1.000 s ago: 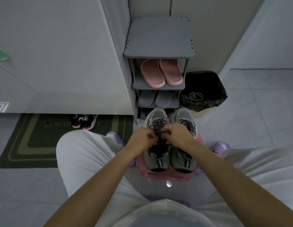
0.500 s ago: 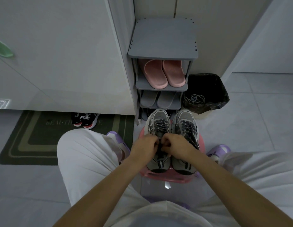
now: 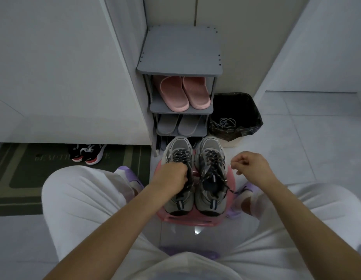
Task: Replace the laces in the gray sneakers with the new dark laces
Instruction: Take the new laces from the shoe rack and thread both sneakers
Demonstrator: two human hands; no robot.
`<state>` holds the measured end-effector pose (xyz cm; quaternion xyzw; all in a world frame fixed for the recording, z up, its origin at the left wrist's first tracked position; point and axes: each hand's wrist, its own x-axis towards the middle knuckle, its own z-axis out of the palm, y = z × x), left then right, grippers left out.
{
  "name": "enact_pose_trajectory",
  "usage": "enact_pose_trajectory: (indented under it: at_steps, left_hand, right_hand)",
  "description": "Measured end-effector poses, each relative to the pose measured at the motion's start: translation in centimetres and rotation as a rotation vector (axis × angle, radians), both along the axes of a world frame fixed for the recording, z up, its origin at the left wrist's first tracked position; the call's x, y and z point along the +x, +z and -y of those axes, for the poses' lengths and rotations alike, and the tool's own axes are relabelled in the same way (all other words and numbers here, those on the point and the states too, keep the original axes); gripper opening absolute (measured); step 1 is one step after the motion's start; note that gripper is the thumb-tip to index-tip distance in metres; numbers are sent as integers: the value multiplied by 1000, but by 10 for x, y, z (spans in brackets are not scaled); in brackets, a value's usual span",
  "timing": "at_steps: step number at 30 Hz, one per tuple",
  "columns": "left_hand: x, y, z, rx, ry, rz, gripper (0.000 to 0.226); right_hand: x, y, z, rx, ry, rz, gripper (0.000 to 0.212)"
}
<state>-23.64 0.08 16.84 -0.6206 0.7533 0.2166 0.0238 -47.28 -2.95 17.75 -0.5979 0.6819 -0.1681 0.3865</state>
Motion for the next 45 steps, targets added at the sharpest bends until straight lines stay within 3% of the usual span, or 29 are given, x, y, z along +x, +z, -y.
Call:
enact_pose_trajectory:
  at_steps: [6,18,25,32,37,42,45]
  left_hand:
    - [-44,4,19,15,148,-285,19]
    - [-60,-1,35,41,156,-257,13]
    - [-56,3,49,163,170,-238,13]
    - [-49,2,59,361,285,-360,19]
    - [-45,0,62,420,328,-470,14]
    - [-53,-3,64,290,194,-290,14]
    - [-55,-1,66,242,115,-206,15]
  right_hand:
    - [-2,-14,-5,47,92,-86,13]
    - [19,-20,4,-39,129,-136,16]
    - [23,-22,12,-41,174,-155,12]
    - [16,-26,15,19,89,-62,8]
    - [10,-26,23,127,59,69,19]
    - [17,-21,31,73,216,-142,13]
    - [17,-22,32,42,239,-168,10]
